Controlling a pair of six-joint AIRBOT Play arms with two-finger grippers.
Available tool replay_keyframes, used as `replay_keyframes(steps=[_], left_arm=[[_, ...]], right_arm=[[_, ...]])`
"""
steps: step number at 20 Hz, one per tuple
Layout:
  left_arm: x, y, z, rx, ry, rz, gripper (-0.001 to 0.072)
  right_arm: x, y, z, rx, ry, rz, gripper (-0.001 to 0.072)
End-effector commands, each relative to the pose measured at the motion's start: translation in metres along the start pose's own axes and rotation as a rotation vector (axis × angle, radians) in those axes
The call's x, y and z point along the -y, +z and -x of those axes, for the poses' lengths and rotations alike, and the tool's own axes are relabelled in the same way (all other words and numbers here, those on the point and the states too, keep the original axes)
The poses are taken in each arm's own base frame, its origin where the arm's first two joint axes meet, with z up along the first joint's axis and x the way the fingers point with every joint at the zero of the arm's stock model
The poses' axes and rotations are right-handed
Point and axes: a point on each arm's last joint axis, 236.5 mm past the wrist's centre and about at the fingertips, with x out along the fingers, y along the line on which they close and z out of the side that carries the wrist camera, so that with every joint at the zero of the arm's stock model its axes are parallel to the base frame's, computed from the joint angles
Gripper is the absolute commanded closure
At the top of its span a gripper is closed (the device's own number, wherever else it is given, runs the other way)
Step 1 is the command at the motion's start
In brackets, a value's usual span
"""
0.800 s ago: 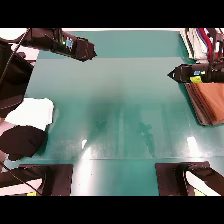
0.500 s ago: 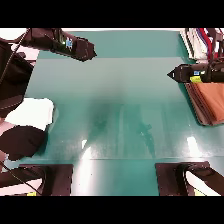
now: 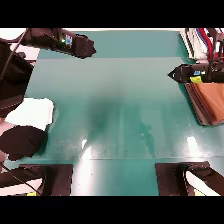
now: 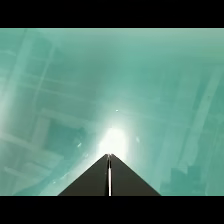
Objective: Fold the shirts.
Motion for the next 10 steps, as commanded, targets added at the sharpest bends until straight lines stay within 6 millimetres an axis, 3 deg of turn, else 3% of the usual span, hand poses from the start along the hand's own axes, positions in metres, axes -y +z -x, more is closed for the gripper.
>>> replay_keyframes(steps=[1,4,6,7,8,9,10], left_arm=[[-0.071,-0.014,0.044,-0.055,0.242,-0.011,0.0677],[-0.149,-0.045,0.103,-0.093,0.477,0.074,0.0676],[-0.19,-0.089,0.116,-0.175,0.559,0.171,0.0676],[-0.207,-0.121,0.113,-0.257,0.579,0.23,0.0675],[-0.221,-0.157,0.107,-0.338,0.59,0.284,0.057],[-0.232,-0.189,0.1,-0.403,0.596,0.333,0.0224],[-0.242,-0.221,0.091,-0.453,0.601,0.372,-0.0013]], right_arm=[[-0.003,0.005,0.011,0.036,-0.007,0.016,0.0689],[-0.008,0.013,0.023,0.087,-0.004,0.028,0.069],[-0.009,0.02,0.028,0.123,-0.004,0.031,0.0689],[-0.009,0.022,0.029,0.133,-0.004,0.032,0.0689],[-0.009,0.023,0.029,0.134,-0.004,0.031,0.0689],[-0.009,0.022,0.028,0.133,-0.004,0.031,0.0689],[-0.009,0.023,0.029,0.135,-0.004,0.031,0.069]])
